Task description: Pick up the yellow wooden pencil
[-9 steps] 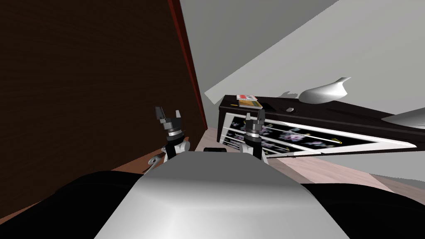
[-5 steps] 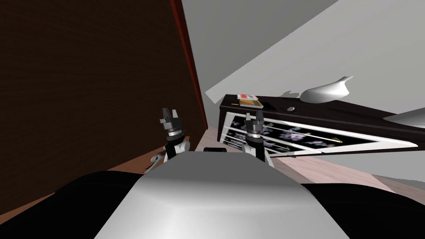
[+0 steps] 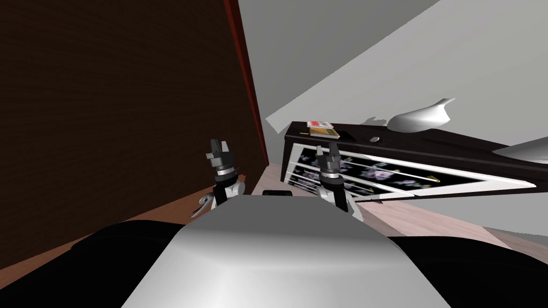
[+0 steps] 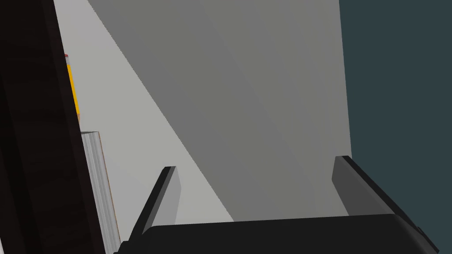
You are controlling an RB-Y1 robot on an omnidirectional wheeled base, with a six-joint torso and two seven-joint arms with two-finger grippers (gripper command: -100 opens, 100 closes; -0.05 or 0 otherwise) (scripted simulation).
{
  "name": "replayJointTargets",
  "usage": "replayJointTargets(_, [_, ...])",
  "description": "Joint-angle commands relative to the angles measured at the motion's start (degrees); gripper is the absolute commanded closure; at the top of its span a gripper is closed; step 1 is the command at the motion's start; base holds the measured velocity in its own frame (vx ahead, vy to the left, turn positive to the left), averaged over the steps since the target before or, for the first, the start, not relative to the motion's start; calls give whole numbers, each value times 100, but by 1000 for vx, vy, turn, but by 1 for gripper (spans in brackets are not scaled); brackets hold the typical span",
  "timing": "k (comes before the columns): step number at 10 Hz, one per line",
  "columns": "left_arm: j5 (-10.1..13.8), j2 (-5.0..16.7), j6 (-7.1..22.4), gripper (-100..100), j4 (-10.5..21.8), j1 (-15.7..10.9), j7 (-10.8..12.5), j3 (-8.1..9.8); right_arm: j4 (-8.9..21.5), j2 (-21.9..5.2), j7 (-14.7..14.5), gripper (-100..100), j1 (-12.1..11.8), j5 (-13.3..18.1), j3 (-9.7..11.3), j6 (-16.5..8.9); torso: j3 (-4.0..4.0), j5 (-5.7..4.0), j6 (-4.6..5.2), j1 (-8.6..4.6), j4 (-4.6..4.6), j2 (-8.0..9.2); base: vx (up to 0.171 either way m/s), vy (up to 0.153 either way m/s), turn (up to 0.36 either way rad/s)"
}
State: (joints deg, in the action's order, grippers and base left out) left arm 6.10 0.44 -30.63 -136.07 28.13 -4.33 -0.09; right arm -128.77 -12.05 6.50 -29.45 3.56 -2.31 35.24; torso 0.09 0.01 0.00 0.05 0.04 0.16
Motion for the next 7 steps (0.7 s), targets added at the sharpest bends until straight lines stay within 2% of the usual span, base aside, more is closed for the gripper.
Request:
replayJointTargets(1, [0,0,0,0,0,0,0,0,24,-198,83,-100,-1,10,-40,50,0,0,0,0,0,0,-47,20,15])
replayJointTargets(4, [0,0,0,0,0,0,0,0,115,-730,400,-100,-6,67,-220,219,3,0,1,2,2,5,-58,26,28])
replayJointTargets(5, [0,0,0,0,0,0,0,0,115,-872,400,-100,-6,67,-220,219,3,1,0,4,1,6,-50,21,18])
replayJointTargets(6, [0,0,0,0,0,0,0,0,172,-1060,570,-100,-11,103,-323,314,3,1,1,1,1,4,-60,32,55])
replayJointTargets(7, [0,0,0,0,0,0,0,0,172,-1233,570,-100,-11,103,-323,314,4,1,0,5,2,6,-52,21,13])
